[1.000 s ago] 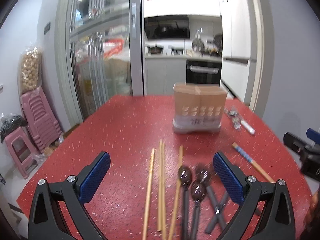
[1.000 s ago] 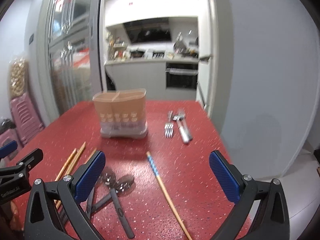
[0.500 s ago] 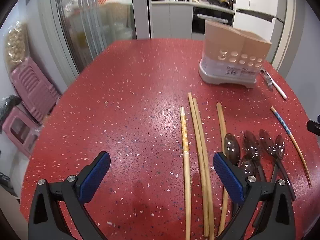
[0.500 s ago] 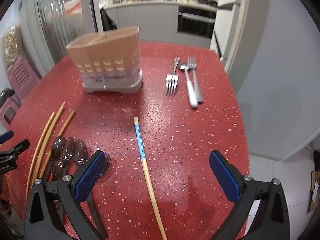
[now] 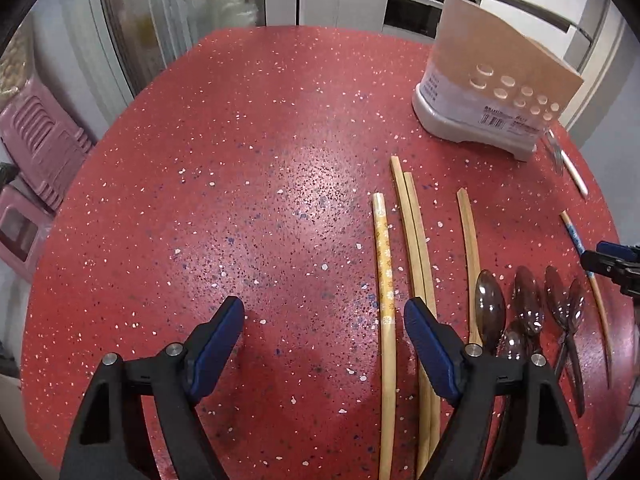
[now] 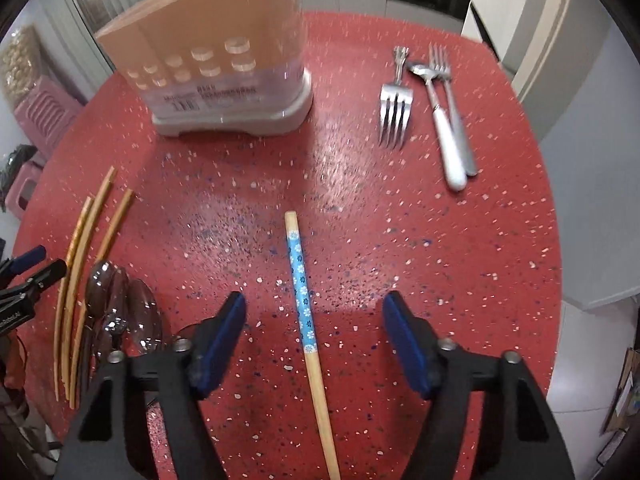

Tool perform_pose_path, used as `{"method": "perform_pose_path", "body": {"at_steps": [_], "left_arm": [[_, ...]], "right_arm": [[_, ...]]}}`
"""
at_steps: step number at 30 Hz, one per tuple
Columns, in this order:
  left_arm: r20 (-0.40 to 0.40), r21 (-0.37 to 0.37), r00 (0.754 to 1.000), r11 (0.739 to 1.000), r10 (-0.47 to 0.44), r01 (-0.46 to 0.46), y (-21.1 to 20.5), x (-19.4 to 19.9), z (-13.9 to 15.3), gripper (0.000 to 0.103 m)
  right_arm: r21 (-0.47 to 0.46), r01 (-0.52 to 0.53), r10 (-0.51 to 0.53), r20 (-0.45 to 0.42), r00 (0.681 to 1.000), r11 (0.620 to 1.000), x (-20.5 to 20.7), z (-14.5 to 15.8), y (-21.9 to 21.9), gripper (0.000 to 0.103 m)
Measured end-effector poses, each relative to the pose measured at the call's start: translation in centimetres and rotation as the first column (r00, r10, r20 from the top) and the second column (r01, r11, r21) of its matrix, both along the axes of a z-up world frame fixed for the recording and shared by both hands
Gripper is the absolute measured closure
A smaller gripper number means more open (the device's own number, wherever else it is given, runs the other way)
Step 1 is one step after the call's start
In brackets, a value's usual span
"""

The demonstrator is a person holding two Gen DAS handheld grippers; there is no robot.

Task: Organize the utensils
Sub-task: 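Grasp the blue-patterned chopstick with the right tool while the left tool grasps a wooden chopstick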

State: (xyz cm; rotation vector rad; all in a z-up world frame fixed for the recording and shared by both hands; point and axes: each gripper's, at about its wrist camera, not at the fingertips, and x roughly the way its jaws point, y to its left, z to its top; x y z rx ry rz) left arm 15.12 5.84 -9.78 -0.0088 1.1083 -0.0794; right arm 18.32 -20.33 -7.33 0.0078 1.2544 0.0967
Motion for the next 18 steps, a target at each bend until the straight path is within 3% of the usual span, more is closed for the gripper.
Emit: {"method": "perform_pose_path", "body": {"at_steps": [1, 9, 14, 18], "left_arm": [[-0.003, 0.012, 1.0, 1.0, -0.013, 0.013, -0.2, 0.3, -0.1, 0.002], [-0.045, 0.053, 0.996, 0.995, -0.08, 0.082, -1.7, 1.5, -0.5, 0.004], [-0.071, 0.046, 0.989, 0.99, -0.13, 0.133, -2.4, 2.3, 0.0, 0.02], [-0.097, 0.054, 0.976, 0.978, -0.193, 0.199, -4.0, 2.8, 0.5, 0.041]], "right_arm": [[-0.004, -0.005, 0.005, -0.016, 1.0, 1.0, 0.3, -0.4, 0.2, 0.043], [-0.067, -0.086, 0.081, -0.077, 0.994, 0.994, 0.8, -0.6, 1.4, 0.045], [-0.066, -0.12, 0.111, -0.128, 0.986, 0.991, 1.2, -0.5, 2.3, 0.046], [-0.069, -0.137, 0.125, -0.151, 0.981, 0.988, 1.8, -0.7, 3.0, 0.046]]}}
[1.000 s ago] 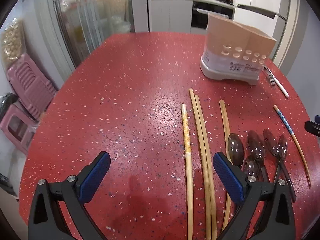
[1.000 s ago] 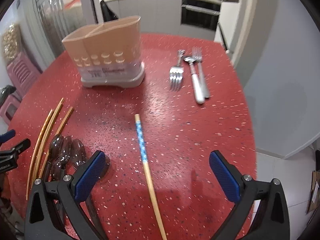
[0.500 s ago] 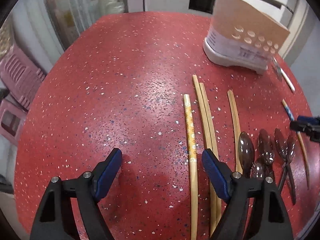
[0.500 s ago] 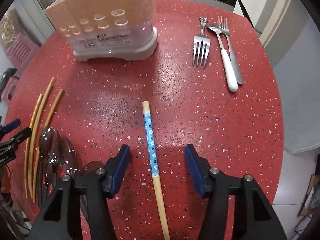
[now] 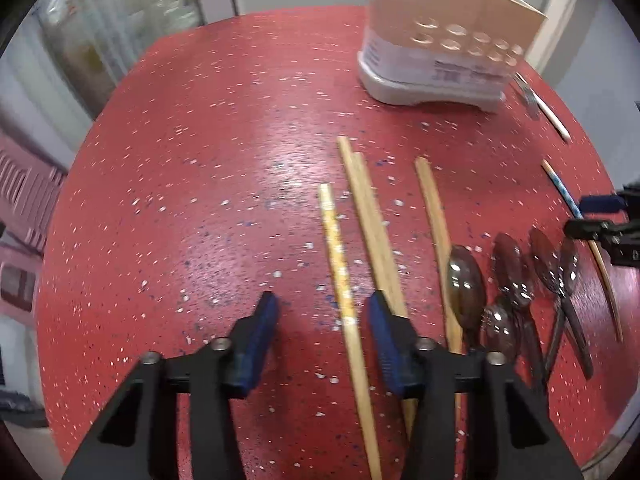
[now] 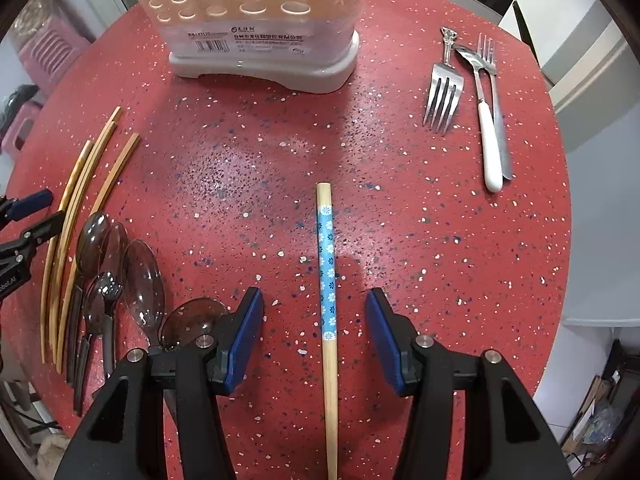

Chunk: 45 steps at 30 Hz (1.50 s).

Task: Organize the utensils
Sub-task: 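Grasp the blue-patterned chopstick with the right tool while the left tool grasps a wooden chopstick, then carry both chopsticks upright to the beige holder and lower them in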

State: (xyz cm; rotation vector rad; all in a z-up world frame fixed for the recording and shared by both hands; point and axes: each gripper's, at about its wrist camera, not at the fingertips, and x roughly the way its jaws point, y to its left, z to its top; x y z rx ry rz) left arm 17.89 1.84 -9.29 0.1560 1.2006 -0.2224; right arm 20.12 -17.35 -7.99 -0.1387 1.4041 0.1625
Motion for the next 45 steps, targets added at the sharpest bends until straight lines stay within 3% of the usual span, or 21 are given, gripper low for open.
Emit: {"method": "perform_pose_path", "body": {"at_steps": [2, 3, 4, 6, 14, 21, 32, 37, 45], "left_arm": [[-0.006, 0.006, 1.0, 1.0, -0.027, 0.027, -0.9, 0.1, 0.1, 0.05], [-0.009, -0.008, 0.999, 0.999, -0.045, 0.045, -1.3, 0.1, 0.1, 0.064], [-0.004, -0.004, 0.999, 0.999, -0.049, 0.049, -1.6, 0.2, 0.2, 0.071], [0.007, -0.011, 0.999, 0.999, -0.039, 0.04, -1.8, 0.1, 0.2, 0.072], [0.09, -0.143, 0.994, 0.989, 0.06, -0.047, 0.3, -2.5, 1.3, 0.072], [0.214, -0.266, 0.967, 0.961, 0.141, -0.081, 1.4, -4.3, 5.1, 0.072], [0.38, -0.381, 0.906, 0.924, 0.188, -0.031, 1.5, -4.9, 13.2, 0.072], [0.455, -0.41, 0.866, 0.912, 0.209, -0.005, 1.1, -3.6, 17.2, 0.072], [0.526, -0.463, 0.807, 0.886, 0.27, 0.006, -0.3, 2.1, 21.5, 0.072]], "right_arm": [[0.005, -0.009, 0.009, -0.005, 1.0, 1.0, 0.2, 0.0, 0.1, 0.055], [0.01, -0.016, 0.016, -0.006, 1.0, 1.0, 0.1, 0.1, 0.2, 0.072], [0.014, -0.022, 0.022, -0.011, 1.0, 1.0, -0.1, 0.2, 0.2, 0.088], [0.013, -0.027, 0.027, -0.015, 1.0, 1.0, -0.3, 0.2, 0.1, 0.095], [0.103, 0.014, -0.02, 0.056, 0.998, 0.995, -1.8, 1.8, -2.0, 0.095], [0.205, 0.019, -0.065, 0.224, 0.972, 0.979, -4.1, 7.1, -4.2, 0.095], [0.333, -0.015, -0.142, 0.441, 0.886, 0.943, -6.6, 13.5, -3.2, 0.095], [0.366, -0.022, -0.18, 0.509, 0.842, 0.93, -5.3, 16.7, -3.3, 0.095], [0.414, -0.018, -0.253, 0.591, 0.766, 0.91, -0.2, 21.4, -3.0, 0.095]]}}
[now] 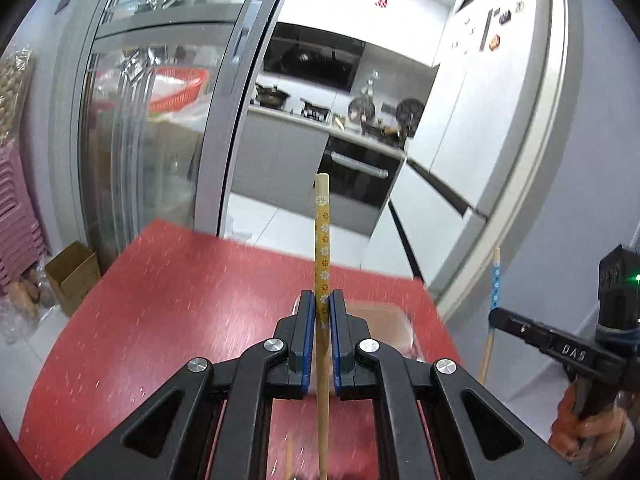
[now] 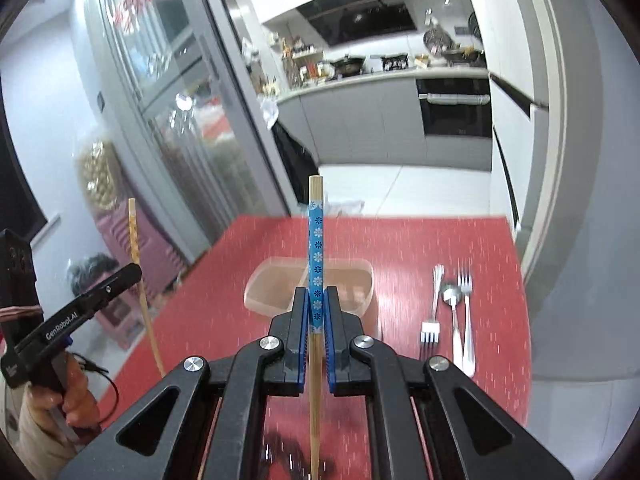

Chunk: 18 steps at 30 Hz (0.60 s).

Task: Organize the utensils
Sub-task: 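Carry both chopsticks upright to the beige holder and lower them in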

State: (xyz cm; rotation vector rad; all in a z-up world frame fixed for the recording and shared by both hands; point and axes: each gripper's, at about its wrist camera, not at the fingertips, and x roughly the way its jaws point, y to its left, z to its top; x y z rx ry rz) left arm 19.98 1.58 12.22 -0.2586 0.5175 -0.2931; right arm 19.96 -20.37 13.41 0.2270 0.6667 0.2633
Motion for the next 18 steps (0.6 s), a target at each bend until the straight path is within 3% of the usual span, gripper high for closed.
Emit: {"method": "perform_pose_path", "body": {"at_steps": [8, 13, 18], "left_arm": [[0.089, -0.023, 0.995, 0.998, 0.054, -0.052, -1.9, 5.4, 2.3, 0.072], [0.125, 0.012, 0.989, 0.997, 0.08, -0.082, -3.4, 8.5, 1.7, 0.072], [0.127, 0.001, 0.988, 0.996, 0.087, -0.087, -4.2, 11.3, 0.4, 0.072]], "right_arm": [[0.046, 0.072, -0.076, 0.088, 0.993, 0.996, 6.2, 2.5, 0.1, 0.095], [0.013, 0.096, -0.097, 0.145, 0.985, 0.995, 9.2, 2.6, 1.3, 0.095], [0.022, 0.129, -0.131, 0.173, 0.976, 0.991, 12.2, 1.8, 1.6, 0.095]]}}
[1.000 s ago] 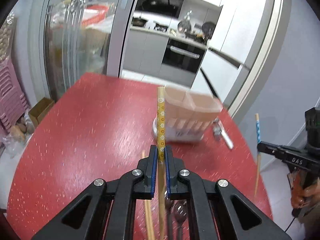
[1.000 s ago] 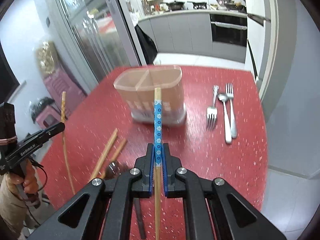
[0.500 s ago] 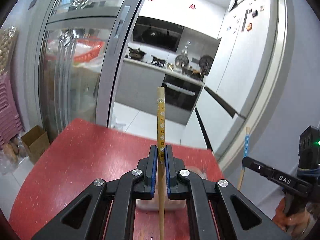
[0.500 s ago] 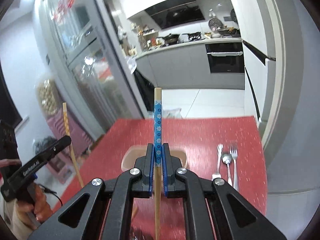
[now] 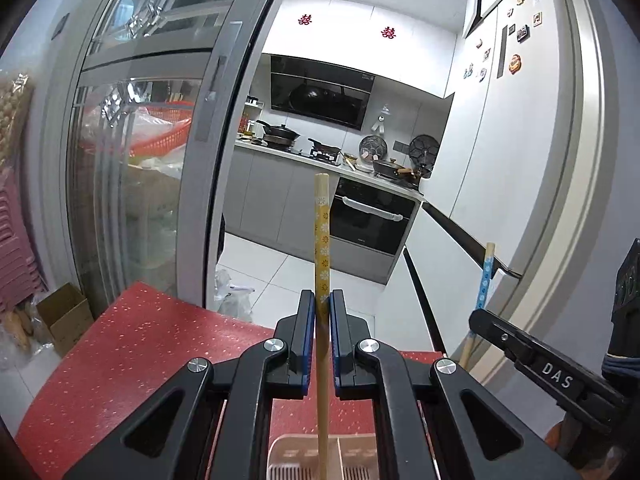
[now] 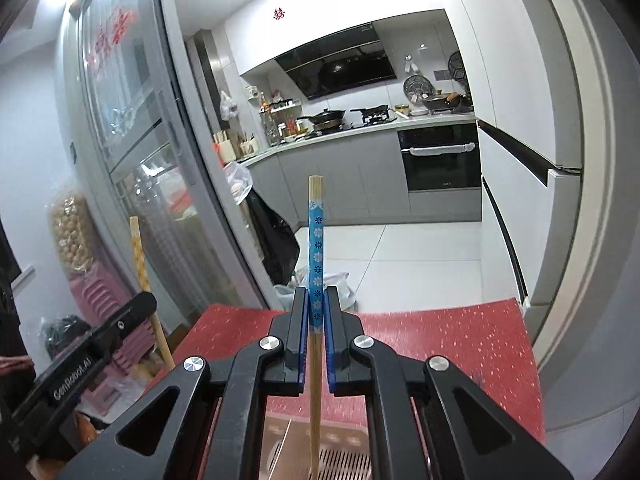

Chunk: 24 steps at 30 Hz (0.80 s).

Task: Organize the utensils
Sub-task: 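Carry both chopsticks upright to the beige holder and lower them in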

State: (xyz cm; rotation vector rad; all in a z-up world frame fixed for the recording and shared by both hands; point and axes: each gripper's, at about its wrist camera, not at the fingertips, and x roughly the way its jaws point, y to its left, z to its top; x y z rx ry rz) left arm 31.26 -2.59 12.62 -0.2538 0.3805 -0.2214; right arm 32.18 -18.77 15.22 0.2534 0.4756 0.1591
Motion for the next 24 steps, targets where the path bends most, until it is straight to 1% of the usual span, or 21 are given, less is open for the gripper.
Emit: {"method": "perform_pose_path", "body": {"at_steps": [3, 6, 11, 16, 21, 24], "left_arm": [[0.021, 0.016, 1.0, 1.0, 0.009, -0.009, -0.5, 0.9, -0.9, 0.072], [0.035, 0.043, 0.999, 0.999, 0.021, -0.022, -1.0, 1.4, -2.8, 0.072], [-0.018, 0.055, 0.999, 0.998, 0.026, -0.025, -0.8, 1.9, -6.1, 0.072], [-0.058, 0.101, 0.997, 0.994, 0.044, -0.038, -0.4, 1.3, -7.9, 0.072], [-0.095, 0.136, 0.994, 0.99, 0.044, -0.031, -0.1, 0.5, -9.1, 0.072], [-0.089, 0.167, 0.995, 0.985, 0.048, -0.033, -0.4, -0.1, -9.1, 0.072]], "right_arm": [[-0.007, 0.004, -0.003, 0.023, 1.0, 1.0, 1.0, -1.1, 0.4, 0.095], [-0.029, 0.007, -0.006, 0.033, 0.999, 1.0, 1.3, -2.8, 0.9, 0.095], [-0.039, -0.006, 0.006, 0.006, 1.0, 0.999, 1.6, -6.4, 1.0, 0.095], [-0.057, -0.033, 0.03, -0.049, 0.998, 0.998, 1.3, -8.8, 0.8, 0.095], [-0.046, -0.041, 0.036, -0.09, 0.995, 0.998, 0.2, -10.3, -0.1, 0.095], [-0.045, -0.046, 0.041, -0.097, 0.994, 0.998, -0.3, -10.4, -0.4, 0.095]]}}
